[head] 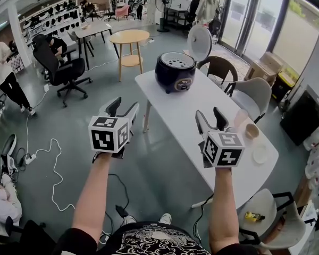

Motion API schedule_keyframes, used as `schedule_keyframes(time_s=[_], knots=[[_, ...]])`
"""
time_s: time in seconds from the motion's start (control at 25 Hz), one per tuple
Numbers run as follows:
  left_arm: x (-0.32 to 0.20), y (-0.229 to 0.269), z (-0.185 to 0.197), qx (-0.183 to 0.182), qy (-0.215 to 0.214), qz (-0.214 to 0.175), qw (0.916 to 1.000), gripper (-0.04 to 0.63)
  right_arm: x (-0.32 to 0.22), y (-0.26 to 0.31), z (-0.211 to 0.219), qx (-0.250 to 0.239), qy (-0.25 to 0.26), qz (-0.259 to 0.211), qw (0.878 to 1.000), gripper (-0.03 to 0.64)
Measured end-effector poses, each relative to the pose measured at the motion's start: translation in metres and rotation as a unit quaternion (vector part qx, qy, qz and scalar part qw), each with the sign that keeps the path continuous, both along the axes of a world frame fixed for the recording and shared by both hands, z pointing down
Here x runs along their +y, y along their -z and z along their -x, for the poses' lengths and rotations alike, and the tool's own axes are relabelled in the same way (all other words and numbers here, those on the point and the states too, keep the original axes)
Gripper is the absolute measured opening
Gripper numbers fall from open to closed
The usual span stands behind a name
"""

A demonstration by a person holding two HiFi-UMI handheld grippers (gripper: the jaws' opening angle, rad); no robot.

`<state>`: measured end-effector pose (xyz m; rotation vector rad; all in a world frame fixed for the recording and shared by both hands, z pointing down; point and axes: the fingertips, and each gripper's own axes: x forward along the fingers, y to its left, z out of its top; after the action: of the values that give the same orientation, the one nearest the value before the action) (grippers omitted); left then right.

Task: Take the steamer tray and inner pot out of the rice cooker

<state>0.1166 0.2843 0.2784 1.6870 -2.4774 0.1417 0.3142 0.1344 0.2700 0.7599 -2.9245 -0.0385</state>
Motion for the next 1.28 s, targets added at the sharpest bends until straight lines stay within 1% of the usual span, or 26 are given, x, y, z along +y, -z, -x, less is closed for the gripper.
schedule_keyframes(time_s=[0.2, 0.36, 0.52, 0.68, 0.84, 1.0, 1.12, 1.2, 1.28], knots=[[-0.021, -0.004, -0.001, 0.003, 0.012, -0.001, 0.9999, 0.326, -0.023, -0.003, -0.001, -0.001, 0.004, 0.002, 1.000, 0.307], [-0.036, -0.007, -0.005, 0.000, 0.022, 0.000, 0.9998, 0.360, -0.041, -0.006, -0.004, -0.004, 0.006, 0.007, 1.000, 0.356], [-0.060, -0.013, -0.009, -0.006, 0.027, 0.005, 0.9996, 0.374, -0.065, -0.012, -0.004, -0.008, 0.012, 0.009, 1.000, 0.388], [-0.075, -0.017, -0.006, -0.014, 0.035, 0.012, 0.9992, 0.382, -0.085, -0.016, 0.000, -0.016, 0.019, 0.013, 1.000, 0.395], [-0.089, -0.012, 0.006, -0.016, 0.040, 0.015, 0.9989, 0.383, -0.102, -0.013, 0.011, -0.019, 0.025, 0.020, 0.999, 0.397], [-0.116, -0.024, 0.031, -0.016, 0.046, 0.015, 0.9987, 0.383, -0.133, -0.026, 0.036, -0.017, 0.027, 0.024, 0.999, 0.397], [-0.135, -0.033, 0.061, -0.015, 0.045, 0.016, 0.9987, 0.383, -0.152, -0.035, 0.067, -0.015, 0.028, 0.025, 0.999, 0.397], [-0.144, -0.034, 0.091, -0.016, 0.044, 0.016, 0.9988, 0.383, -0.161, -0.037, 0.097, -0.010, 0.028, 0.025, 0.999, 0.397], [-0.153, -0.033, 0.131, -0.013, 0.041, 0.017, 0.9989, 0.383, -0.168, -0.036, 0.136, -0.003, 0.026, 0.026, 0.999, 0.397]])
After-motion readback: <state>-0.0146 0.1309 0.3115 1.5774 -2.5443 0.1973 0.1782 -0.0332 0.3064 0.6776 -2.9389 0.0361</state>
